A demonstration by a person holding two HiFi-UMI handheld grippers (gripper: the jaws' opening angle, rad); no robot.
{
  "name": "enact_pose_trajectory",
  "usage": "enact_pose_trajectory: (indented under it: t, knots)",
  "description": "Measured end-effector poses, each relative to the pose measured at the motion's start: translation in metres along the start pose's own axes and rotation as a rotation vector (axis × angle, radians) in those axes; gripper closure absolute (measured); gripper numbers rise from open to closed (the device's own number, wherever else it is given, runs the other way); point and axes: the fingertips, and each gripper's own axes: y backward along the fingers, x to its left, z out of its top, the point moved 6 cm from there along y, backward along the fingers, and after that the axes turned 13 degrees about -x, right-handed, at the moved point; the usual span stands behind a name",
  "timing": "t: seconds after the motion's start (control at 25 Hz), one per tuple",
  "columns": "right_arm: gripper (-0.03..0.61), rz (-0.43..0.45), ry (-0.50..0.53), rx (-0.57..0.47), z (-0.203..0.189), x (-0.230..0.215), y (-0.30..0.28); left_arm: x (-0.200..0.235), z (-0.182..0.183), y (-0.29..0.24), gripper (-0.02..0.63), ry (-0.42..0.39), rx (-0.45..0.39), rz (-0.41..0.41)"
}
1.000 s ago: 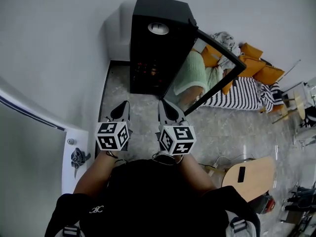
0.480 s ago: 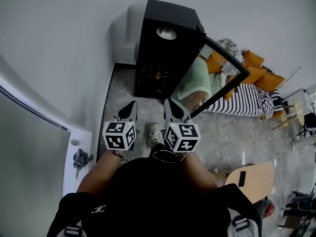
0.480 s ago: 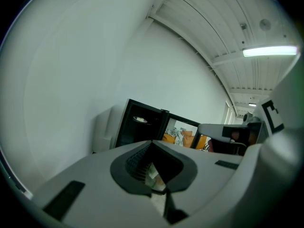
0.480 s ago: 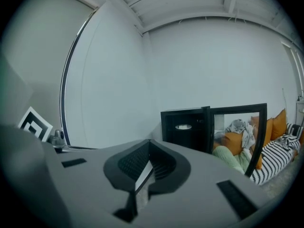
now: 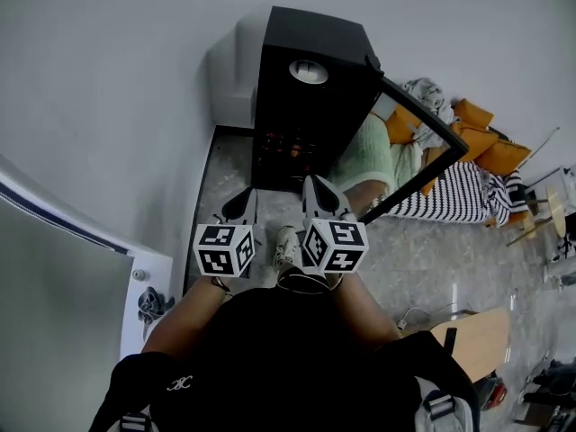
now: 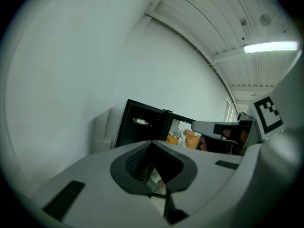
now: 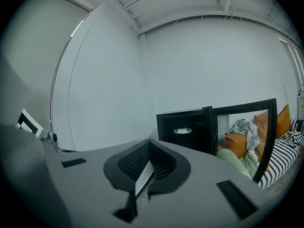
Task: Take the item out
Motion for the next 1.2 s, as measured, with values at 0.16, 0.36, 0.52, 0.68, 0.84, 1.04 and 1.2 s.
enact_pose_trajectory:
  t: [0.16, 0.36, 0.52, 0.68, 0.84, 1.04, 1.2]
  knots:
    - [0.572, -0.016, -0.019, 0.000, -0.002, -0.024, -0.029, 0.008, 0.003, -0.036, 0.606, 0.031, 0.001, 0.031]
    - [0.572, -0.054, -0.054, -0.009, -0.004, -0.065, -0.070, 0.013, 0.007, -0.094, 0.606, 0.046, -0.011, 0.031]
    - [0.572, -0.094, -0.083, -0.035, -0.001, -0.097, -0.101, 0.023, 0.010, -0.142, 0.606, 0.111, -0.012, 0.060]
    - [0.572, -0.099, -0.102, -0.029, 0.004, -0.124, -0.136, 0.030, 0.017, -0.188, 0.606, 0.186, -0.016, 0.101]
    - [0.572, -0.112, -0.114, -0.009, -0.007, -0.164, -0.182, 0.037, 0.009, -0.251, 0.606, 0.269, -0.011, 0.089]
    - [0.572, -0.144, -0.157, 0.021, -0.024, -0.214, -0.235, 0.041, 0.004, -0.323, 0.604, 0.396, -0.024, 0.047]
    - [0.572, -0.156, -0.215, 0.032, -0.037, -0.244, -0.269, 0.049, -0.003, -0.365, 0.604, 0.486, -0.039, 0.061]
